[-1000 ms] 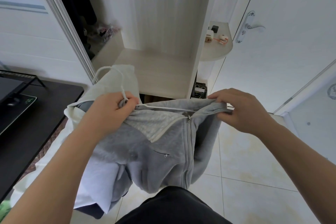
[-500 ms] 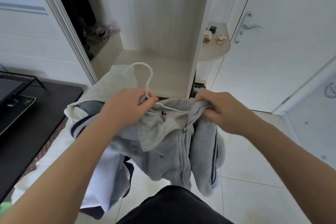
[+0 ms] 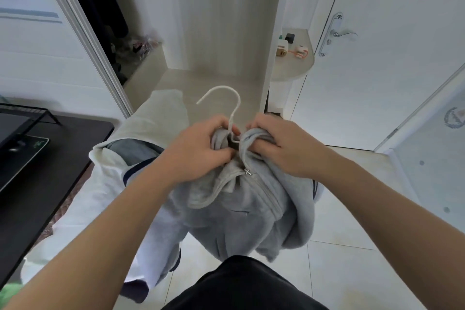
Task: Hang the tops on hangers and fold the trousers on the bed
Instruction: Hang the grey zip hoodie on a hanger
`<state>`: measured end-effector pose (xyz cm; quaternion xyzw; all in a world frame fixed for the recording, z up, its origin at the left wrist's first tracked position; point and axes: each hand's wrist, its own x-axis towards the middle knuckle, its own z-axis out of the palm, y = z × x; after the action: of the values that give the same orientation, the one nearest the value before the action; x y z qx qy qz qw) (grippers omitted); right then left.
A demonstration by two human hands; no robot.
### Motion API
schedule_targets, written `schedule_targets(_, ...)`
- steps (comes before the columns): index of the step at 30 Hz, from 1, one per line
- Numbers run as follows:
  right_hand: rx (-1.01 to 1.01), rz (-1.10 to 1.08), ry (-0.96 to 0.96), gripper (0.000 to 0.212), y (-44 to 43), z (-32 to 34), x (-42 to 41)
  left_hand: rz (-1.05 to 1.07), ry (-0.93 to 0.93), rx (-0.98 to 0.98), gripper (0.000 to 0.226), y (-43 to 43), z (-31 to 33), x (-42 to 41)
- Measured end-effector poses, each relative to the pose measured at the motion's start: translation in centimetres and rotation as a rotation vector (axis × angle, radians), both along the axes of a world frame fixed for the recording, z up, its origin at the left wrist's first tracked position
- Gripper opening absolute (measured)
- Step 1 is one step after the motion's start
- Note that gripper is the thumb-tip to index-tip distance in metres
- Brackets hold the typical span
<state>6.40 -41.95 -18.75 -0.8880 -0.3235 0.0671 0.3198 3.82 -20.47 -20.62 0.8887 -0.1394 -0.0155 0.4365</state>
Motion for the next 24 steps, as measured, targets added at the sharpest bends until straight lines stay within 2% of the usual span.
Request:
schedule_targets(3,-0.052,0.004,0.095,0.023,0.8,-0.3,-0.2,-0.083,0.028,0.012,0.039,-0.1,0.2,-0.2)
schedule_targets(5,0.084,-0.029,0.207,0.02,0.6,-0.3,-0.1,-0.075,-0.002,0.079,0.045,0.0,0.2,-0.2)
schedule_targets(8,0.254,-0.044,0.395,0.034,-1.6,0.4,0.0,0.18,-0.197,0.276,0.052,0.7,-0.5,0.1)
schedule_targets(11,0.305,-0.028,0.478,0.05,-3.2,0.5,-0.5,0.45,-0.422,0.389,0.031,0.4,-2.0,0.3)
schedule_targets(13,0.361,-0.082,0.478,0.056,-3.8,0.1,-0.9,0.481,-0.39,0.303,0.017,-0.2,-2.8,0.7)
schedule_targets(16,0.395,-0.156,0.521,0.078,-5.1,-0.3,-1.7,0.515,-0.224,-0.001,0.003,-1.7,-2.9,1.7)
schedule_targets(18,0.324,-0.188,0.542,0.083,-5.8,-0.4,-2.0,0.505,-0.085,-0.242,0.004,-3.7,-2.7,2.1)
schedule_targets(20,0.215,-0.268,0.536,0.069,-6.1,-0.8,-2.3,0.424,0.073,-0.466,0.005,-6.2,-2.7,2.2)
schedule_targets(21,0.171,-0.317,0.529,0.06,-6.2,-1.2,-2.4,0.387,0.12,-0.518,0.006,-7.2,-2.6,2.3)
schedule_targets(24,0.1,-0.404,0.457,0.048,-7.1,-2.0,-2.7,0.306,0.149,-0.511,0.006,-9.1,-2.4,3.1)
